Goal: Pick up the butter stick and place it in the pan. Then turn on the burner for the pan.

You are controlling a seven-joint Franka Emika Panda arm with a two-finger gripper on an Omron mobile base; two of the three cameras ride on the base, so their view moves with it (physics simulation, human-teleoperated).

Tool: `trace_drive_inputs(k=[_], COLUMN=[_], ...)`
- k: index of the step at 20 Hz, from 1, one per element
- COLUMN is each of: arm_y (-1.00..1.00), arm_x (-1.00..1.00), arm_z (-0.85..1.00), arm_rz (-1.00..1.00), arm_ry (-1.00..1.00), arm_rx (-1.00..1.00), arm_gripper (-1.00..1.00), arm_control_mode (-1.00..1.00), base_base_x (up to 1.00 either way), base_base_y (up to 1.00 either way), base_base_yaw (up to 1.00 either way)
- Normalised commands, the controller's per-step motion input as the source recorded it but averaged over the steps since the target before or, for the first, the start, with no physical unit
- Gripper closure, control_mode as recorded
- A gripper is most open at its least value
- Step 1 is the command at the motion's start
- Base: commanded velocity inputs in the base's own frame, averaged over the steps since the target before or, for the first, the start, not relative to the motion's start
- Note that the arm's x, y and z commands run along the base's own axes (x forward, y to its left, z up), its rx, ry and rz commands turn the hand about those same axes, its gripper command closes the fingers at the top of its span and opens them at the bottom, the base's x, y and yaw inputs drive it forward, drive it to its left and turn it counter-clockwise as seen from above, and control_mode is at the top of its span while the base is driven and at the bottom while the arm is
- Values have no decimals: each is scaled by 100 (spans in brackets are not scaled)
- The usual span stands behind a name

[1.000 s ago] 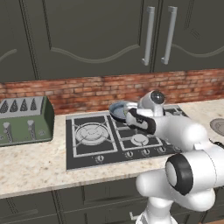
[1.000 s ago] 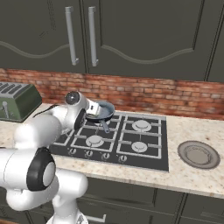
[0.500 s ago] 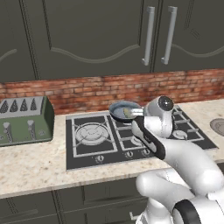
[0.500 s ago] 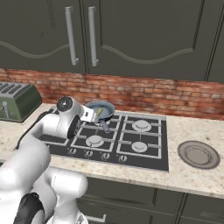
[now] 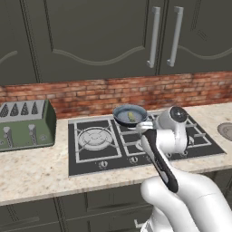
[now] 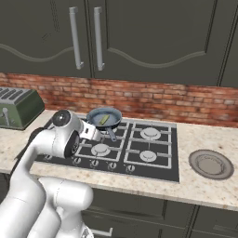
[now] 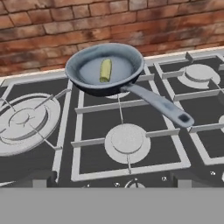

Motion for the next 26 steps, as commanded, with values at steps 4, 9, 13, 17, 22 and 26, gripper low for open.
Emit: trace_drive_inputs(k=[4, 9, 13, 17, 22, 26], arm_y=[1, 0, 0, 0, -1, -7], arm_x=[-39, -18, -4, -5, -9, -10], arm_z=[0, 0, 0, 0, 0, -2], arm_rz=[0, 0, 0, 0, 0, 1], arm_ry=[13, 20, 20, 15, 17, 8], arm_rx=[0, 0, 0, 0, 0, 0], arm_gripper=[-100, -100, -100, -100, -100, -100], arm_control_mode=[-100, -100, -100, -100, -100, -100], base_base_x=[0, 0, 0, 0, 0, 0], base_base_y=[0, 0, 0, 0, 0, 0], base_base_yaw=[0, 0, 0, 0, 0, 0])
